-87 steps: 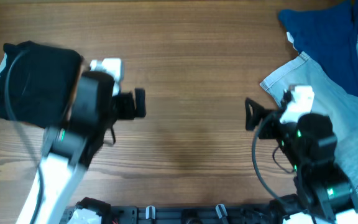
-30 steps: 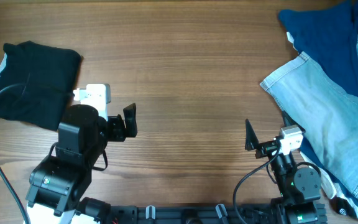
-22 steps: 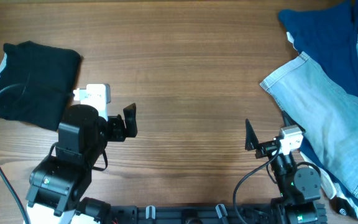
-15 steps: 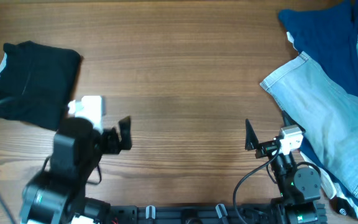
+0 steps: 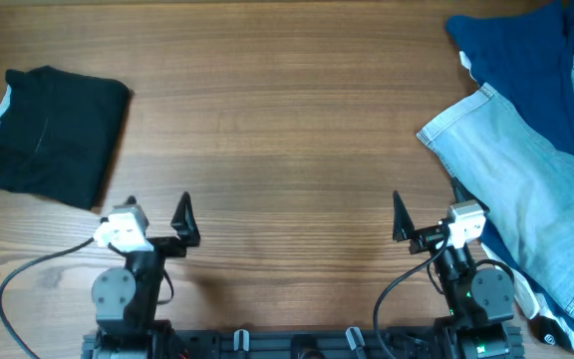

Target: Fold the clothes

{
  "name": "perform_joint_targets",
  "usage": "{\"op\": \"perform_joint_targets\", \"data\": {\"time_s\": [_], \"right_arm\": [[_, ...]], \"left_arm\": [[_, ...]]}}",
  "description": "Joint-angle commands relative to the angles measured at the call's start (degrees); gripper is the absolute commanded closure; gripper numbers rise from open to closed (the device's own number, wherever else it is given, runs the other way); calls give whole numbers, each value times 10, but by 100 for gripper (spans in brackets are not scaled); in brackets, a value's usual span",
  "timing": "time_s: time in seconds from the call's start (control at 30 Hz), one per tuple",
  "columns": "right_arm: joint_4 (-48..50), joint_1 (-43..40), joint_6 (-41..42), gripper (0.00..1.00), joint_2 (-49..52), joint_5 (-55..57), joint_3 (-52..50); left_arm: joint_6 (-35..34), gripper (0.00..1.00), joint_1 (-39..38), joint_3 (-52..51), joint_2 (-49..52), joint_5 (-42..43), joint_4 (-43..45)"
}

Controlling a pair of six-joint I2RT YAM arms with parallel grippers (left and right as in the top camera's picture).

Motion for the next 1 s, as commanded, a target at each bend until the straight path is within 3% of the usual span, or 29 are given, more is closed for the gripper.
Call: {"op": "perform_joint_targets", "data": {"time_s": [0.0,0.13,0.97], "right_arm": [[2,-3,12,0,-3,-9,0],[2,-3,11,0,-3,-9,0],[2,-3,11,0,-3,-9,0]], "left_arm": [[34,0,4,-37,-6,-7,43],[-1,0,4,-37,-6,-3,43],[0,0,4,-37,-6,-3,43]]}}
